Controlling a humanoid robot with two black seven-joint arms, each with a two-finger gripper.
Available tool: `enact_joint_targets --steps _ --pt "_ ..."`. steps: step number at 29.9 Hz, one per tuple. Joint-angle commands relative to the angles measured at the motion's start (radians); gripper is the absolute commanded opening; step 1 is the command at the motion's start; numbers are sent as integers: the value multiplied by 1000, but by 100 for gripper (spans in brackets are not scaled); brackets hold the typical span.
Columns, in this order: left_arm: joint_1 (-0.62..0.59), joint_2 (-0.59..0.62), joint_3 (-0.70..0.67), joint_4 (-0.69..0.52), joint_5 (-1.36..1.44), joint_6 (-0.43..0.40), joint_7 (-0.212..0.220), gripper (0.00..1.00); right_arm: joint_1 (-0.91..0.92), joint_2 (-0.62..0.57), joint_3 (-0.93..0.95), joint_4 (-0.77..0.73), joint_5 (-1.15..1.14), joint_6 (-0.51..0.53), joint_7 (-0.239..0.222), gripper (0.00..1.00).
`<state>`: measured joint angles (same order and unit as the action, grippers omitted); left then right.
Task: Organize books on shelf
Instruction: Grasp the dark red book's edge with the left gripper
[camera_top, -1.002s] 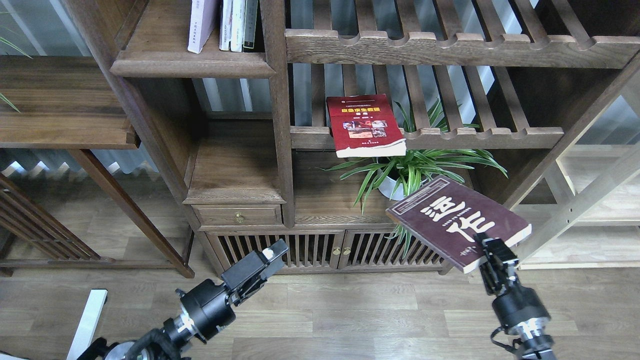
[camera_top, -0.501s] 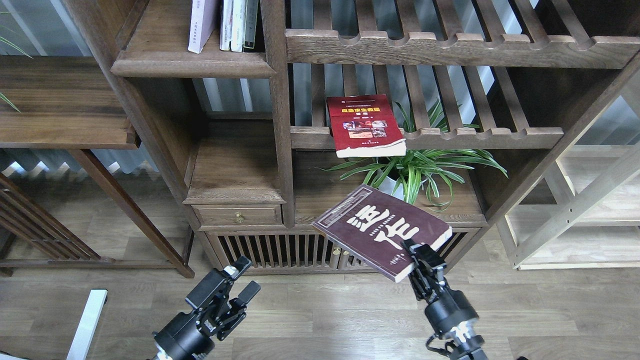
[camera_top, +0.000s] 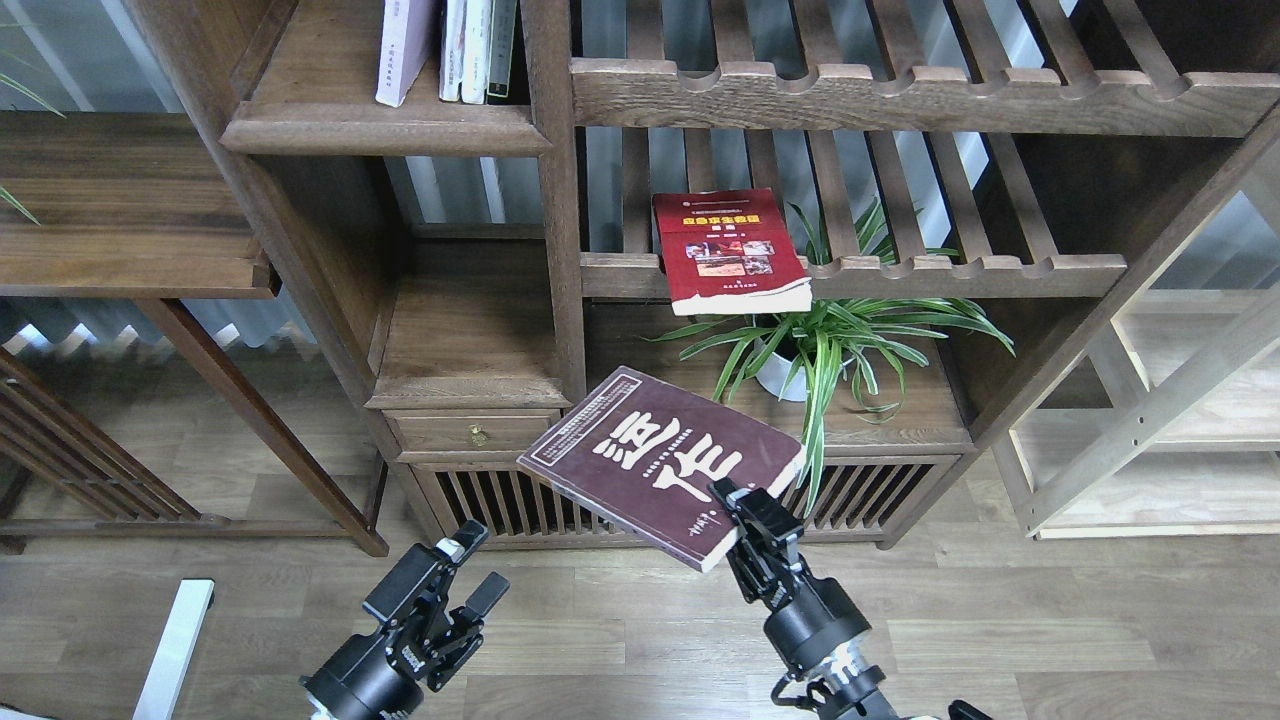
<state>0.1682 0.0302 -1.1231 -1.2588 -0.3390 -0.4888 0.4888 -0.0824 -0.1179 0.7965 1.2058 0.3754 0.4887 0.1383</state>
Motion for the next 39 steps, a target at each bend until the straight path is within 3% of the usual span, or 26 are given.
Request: enact_joint_targets --steps 1,6,23,27,39 --pt "-39 -26 -1 61 0 0 0 99 9 35 -16 0 -19 0 0 3" --pt "-98 -30 9 99 2 0 0 99 9 78 -37 1 -55 0 0 4" --pt "-142 -29 -10 102 5 0 0 94 -2 73 -39 0 -64 0 0 4" --pt "-147 -26 9 105 15 0 0 98 -2 72 -39 0 -64 0 0 4" --pt "-245 -15 11 142 15 0 0 96 1 78 -39 0 -64 0 0 4"
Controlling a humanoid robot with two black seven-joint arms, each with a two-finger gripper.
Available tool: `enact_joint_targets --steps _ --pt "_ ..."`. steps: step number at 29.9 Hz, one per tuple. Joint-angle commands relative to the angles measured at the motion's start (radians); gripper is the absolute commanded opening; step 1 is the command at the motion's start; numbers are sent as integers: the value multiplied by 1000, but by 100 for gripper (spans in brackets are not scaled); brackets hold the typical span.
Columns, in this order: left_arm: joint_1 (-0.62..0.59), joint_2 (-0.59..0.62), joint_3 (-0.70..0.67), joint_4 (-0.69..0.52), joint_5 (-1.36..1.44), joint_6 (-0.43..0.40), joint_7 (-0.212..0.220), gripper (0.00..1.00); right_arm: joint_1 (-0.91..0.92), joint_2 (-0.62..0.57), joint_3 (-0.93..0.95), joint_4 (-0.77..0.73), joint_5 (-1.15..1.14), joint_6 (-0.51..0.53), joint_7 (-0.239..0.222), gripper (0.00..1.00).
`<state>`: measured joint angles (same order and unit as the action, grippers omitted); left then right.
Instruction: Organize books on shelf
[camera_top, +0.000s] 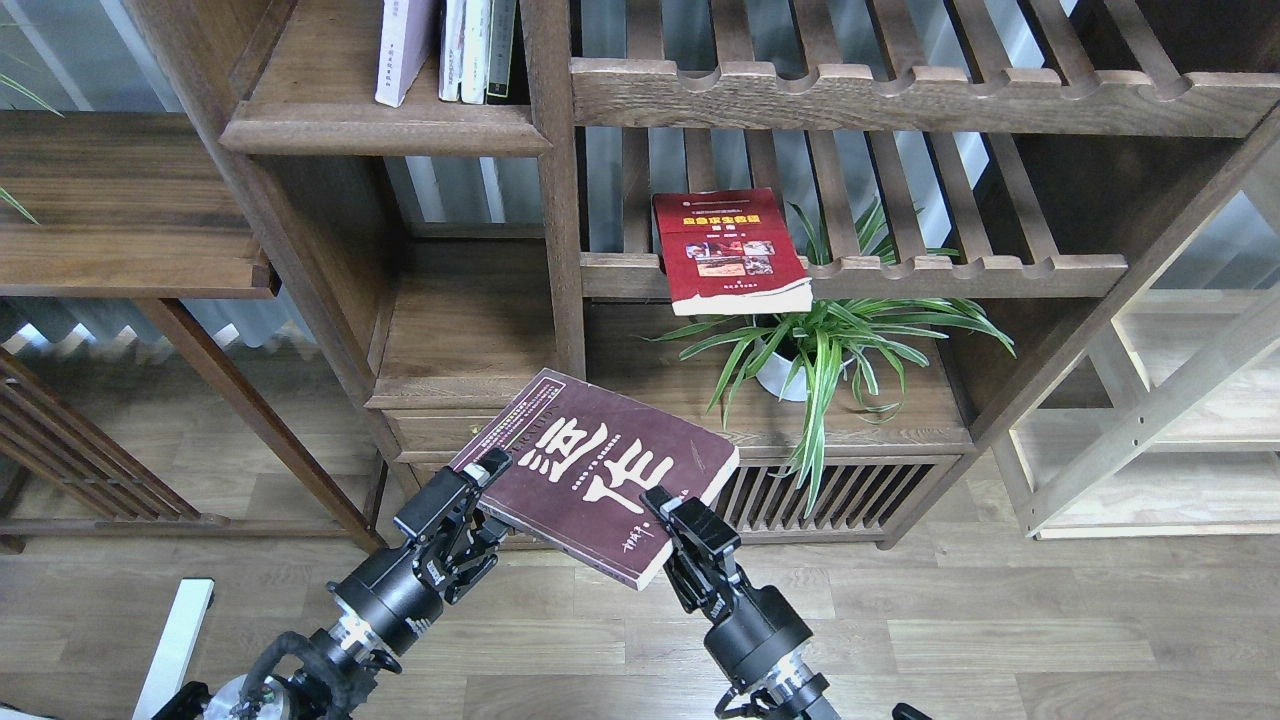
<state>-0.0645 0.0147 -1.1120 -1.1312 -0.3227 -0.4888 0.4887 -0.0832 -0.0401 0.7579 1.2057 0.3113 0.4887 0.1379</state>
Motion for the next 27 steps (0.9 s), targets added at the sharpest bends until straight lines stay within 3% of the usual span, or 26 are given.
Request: enact_joint_targets --steps 1,5,12,16,19,22,27 --pt "-12 1 0 19 -1 0 0 95 2 0 0 0 0 0 0 4" --pt "-11 1 0 22 -2 0 0 84 3 2 0 0 0 0 0 4" --pt "-9 1 9 22 -4 0 0 45 3 3 0 0 0 0 0 4" --pt "-12 1 26 21 -2 0 0 31 3 6 0 0 0 0 0 4" --pt "-15 2 29 21 -2 0 0 14 3 8 0 0 0 0 0 4" --pt "-15 1 27 21 -2 0 0 5 5 9 0 0 0 0 0 4" --pt "-15 -5 20 10 2 0 0 1 2 9 3 0 0 0 0 4"
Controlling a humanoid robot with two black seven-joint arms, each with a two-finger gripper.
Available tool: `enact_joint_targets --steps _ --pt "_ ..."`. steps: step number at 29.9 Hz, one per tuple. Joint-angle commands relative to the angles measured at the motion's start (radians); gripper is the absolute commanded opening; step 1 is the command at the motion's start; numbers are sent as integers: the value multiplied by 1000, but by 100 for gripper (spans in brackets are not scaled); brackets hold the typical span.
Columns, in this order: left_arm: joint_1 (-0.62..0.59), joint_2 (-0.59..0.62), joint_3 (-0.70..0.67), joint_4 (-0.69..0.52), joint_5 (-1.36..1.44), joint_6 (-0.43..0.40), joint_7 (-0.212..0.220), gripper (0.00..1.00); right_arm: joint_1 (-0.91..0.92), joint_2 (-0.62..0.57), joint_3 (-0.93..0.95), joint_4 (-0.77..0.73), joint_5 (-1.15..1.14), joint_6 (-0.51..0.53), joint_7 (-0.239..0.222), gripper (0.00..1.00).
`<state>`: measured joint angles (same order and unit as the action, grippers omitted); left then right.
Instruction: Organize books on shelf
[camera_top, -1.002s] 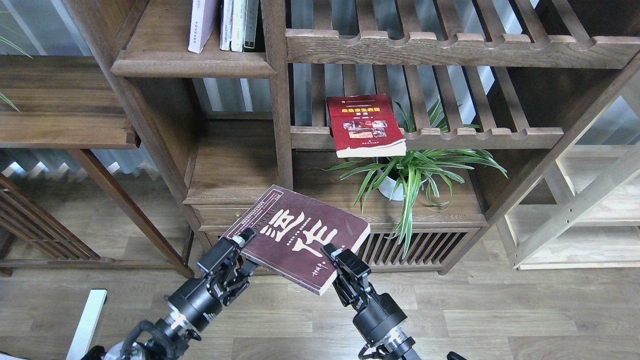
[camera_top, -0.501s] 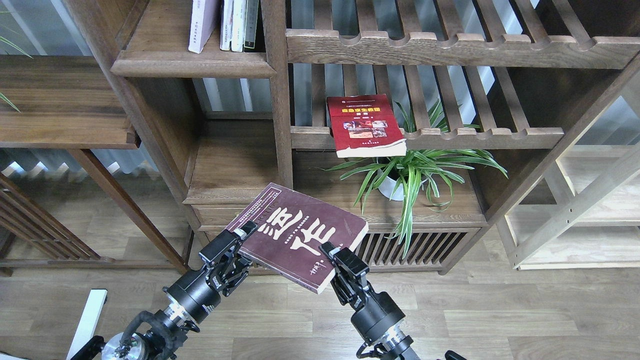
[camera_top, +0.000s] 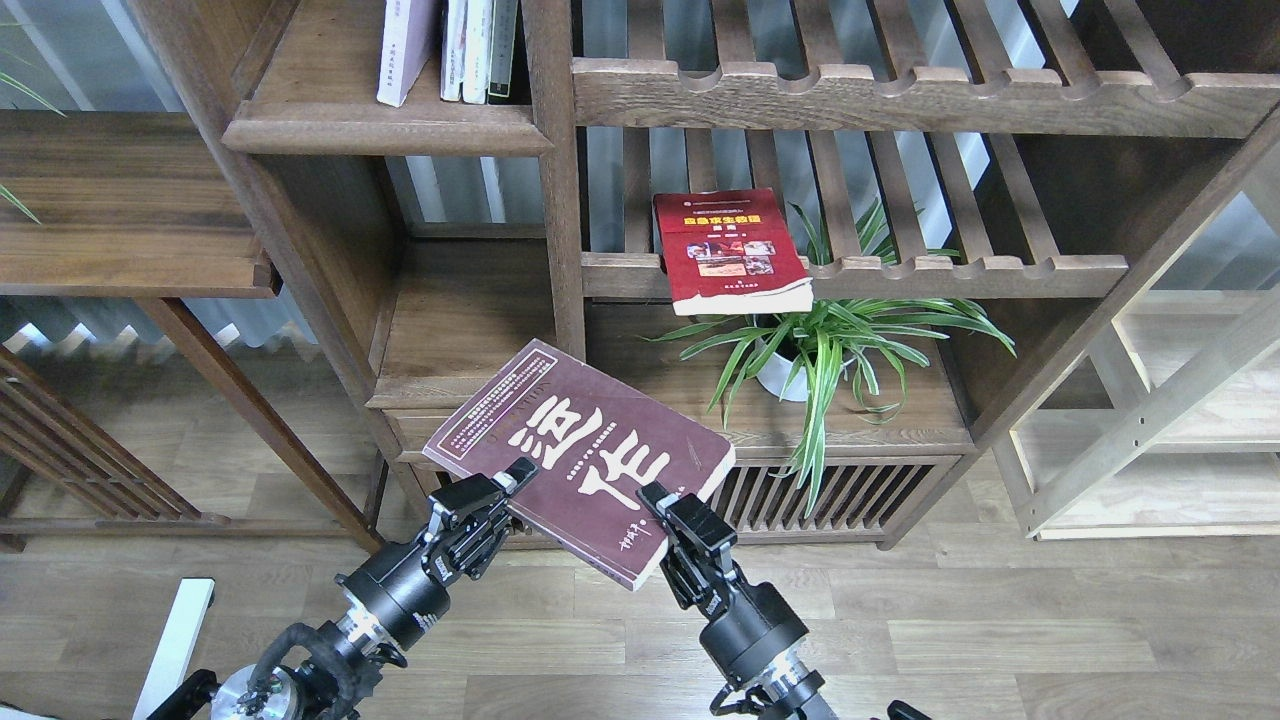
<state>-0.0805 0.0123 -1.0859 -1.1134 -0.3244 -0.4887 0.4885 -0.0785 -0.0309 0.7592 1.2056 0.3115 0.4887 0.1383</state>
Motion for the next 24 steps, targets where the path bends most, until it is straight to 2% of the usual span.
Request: enact_joint_targets --steps 1,8,11,14,17,24 --pt "1 -3 -11 -9 10 0 0 1 -4 0 3 0 0 0 0 4" --pt "11 -2 -60 -37 139 0 0 0 -1 -1 12 -1 0 0 0 6" --pt "15 -3 -86 -39 192 0 0 0 2 -3 15 -3 0 0 1 17" --pt "19 -5 -138 -52 295 0 0 0 5 -12 18 -9 -2 0 3 47" --pt "34 -6 -176 -89 375 0 0 0 3 -33 25 -12 -2 0 3 64" --pt "51 9 -241 -204 545 0 0 0 -6 -58 75 -15 1 0 7 73"
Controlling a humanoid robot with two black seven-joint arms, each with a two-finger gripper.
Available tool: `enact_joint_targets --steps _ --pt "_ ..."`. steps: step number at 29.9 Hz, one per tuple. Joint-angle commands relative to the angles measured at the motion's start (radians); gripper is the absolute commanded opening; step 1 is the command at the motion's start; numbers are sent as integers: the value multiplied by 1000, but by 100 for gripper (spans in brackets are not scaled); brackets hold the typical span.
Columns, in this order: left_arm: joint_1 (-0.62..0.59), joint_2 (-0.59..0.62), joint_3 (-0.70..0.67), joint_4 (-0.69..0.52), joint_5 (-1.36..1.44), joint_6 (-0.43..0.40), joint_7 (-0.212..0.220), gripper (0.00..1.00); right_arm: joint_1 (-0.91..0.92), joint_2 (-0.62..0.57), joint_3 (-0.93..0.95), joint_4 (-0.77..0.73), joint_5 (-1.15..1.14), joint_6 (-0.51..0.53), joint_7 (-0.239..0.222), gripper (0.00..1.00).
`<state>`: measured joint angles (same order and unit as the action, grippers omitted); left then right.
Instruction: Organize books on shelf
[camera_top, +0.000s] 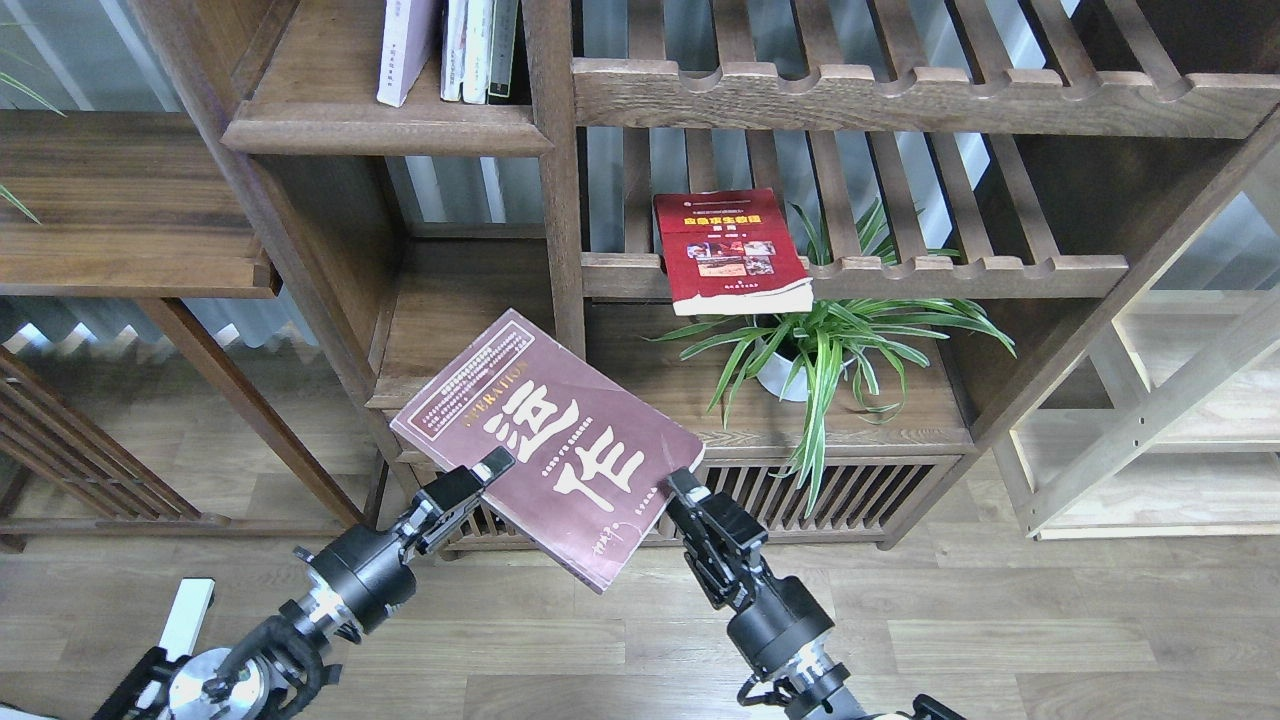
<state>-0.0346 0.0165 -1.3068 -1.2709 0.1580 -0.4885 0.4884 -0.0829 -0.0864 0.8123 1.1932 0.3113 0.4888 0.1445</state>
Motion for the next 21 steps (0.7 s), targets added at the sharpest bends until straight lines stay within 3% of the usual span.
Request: enact_joint_targets --steps 1,11,21 --pt "7 11 -23 -60 77 0 0 0 -1 -3 27 -3 2 0 1 73" --pt "82 46 -135 -238 296 0 0 0 8 -1 73 -35 6 0 0 74" --pt "105 250 -166 -360 296 0 0 0 22 4 82 -46 11 0 1 74"
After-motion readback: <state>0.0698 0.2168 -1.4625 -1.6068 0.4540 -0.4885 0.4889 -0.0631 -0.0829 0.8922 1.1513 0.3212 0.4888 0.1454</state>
